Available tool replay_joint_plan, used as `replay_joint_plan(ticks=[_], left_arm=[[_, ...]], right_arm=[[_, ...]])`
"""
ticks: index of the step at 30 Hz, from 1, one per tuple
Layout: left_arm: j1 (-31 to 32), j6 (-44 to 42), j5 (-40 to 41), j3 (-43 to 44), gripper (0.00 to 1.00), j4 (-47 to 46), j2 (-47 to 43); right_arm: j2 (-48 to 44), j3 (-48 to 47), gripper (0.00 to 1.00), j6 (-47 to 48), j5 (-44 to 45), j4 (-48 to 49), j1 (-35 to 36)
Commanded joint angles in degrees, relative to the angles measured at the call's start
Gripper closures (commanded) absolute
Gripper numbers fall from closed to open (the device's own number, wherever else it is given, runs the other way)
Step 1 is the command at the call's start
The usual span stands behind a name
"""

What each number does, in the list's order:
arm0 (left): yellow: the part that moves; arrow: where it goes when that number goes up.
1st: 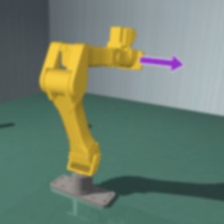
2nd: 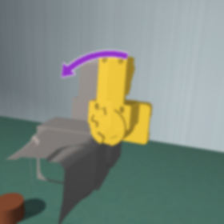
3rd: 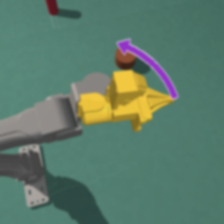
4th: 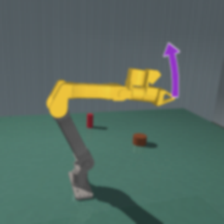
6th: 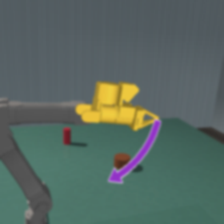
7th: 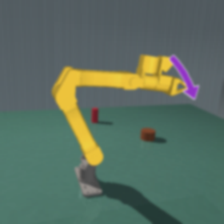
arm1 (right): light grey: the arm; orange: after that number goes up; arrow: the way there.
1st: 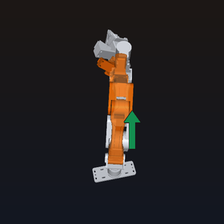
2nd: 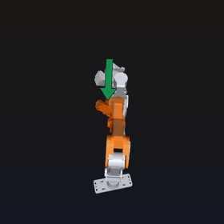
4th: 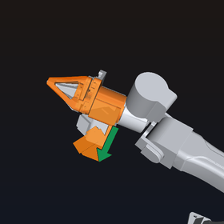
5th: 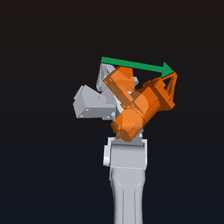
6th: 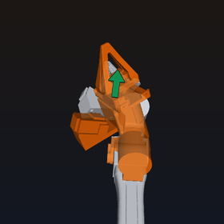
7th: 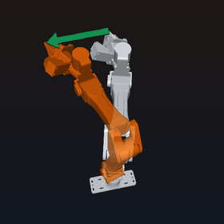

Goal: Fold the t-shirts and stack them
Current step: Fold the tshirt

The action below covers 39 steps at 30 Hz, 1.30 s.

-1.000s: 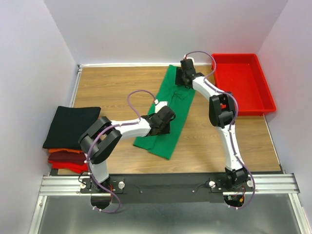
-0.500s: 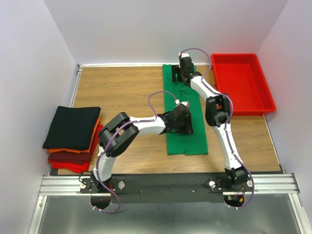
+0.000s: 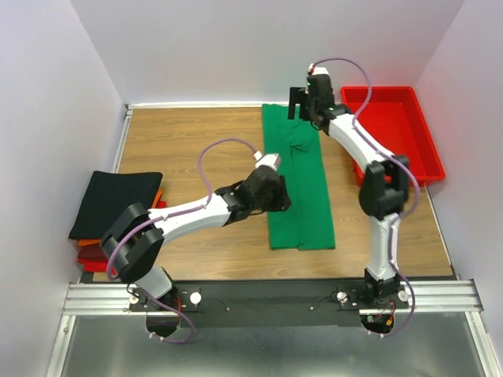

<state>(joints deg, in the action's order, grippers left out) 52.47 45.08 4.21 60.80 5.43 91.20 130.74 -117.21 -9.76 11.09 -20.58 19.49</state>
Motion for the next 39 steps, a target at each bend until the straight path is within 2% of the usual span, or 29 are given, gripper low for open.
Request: replay_joint_plan(ticks=[1,2,5,7,8,9,13,19,23,30,37,39], left_arm=[[-0.1,-0.4,4.1,-9.3,0.46,2.8,-3.2],[0.0,-0.4,4.0,-10.6,0.46,2.6,-3.7],[0.5,-0.6,2.7,-16.2,0.46,0.3,-4.7],[1.1,-0.9,1.0,-18.3,0.46,-2.9,-4.8],[1.1,-1.0,0.5,-18.3,0.46,-3.5,-4.4],[1.5,-1.3,0.0,-18.8,0.46,-4.5,-3.8],[2.4,-1.7,-1.7,-19.1,0.46,-5.1,0.0],[3.0,-1.0,-2.3,-20.9,0.46,-7.0,0.1],[3.1,-1.7,-2.9,-21.4,0.46,-6.1,0.1],[4.3,-2.5,-6.7,-20.8,0.57,-1.2,2.3],[4.4,-4.9,-7.9,-21.5,0.73,2.3,2.3],[4.4,-5.6,-7.5,-21.6,0.73,4.0,1.9]], right_arm=[[-17.7,18.1,0.0,-10.1,-1.8,-0.6,-0.1],[-20.9,18.2,0.0,-11.2,-1.8,-0.6,-0.1],[-30.7,36.1,0.0,-14.7,-4.1,0.1,0.3],[-37.4,43.2,0.0,-16.8,-4.8,1.5,1.0],[-37.4,46.2,0.01,-17.7,-4.9,2.0,1.3],[-41.4,52.4,0.01,-18.6,-5.2,2.5,1.5],[-48.7,63.8,0.03,-23.2,-6.5,5.0,2.6],[-55.1,71.7,0.03,-24.6,-4.9,5.1,2.7],[-57.5,73.7,0.03,-25.3,-5.6,5.0,2.7],[-58.3,74.0,0.02,-25.0,-4.4,2.3,2.7],[-56.8,74.5,0.02,-24.0,-8.5,1.0,2.7],[-56.8,75.3,0.02,-24.4,-10.6,0.9,2.9]])
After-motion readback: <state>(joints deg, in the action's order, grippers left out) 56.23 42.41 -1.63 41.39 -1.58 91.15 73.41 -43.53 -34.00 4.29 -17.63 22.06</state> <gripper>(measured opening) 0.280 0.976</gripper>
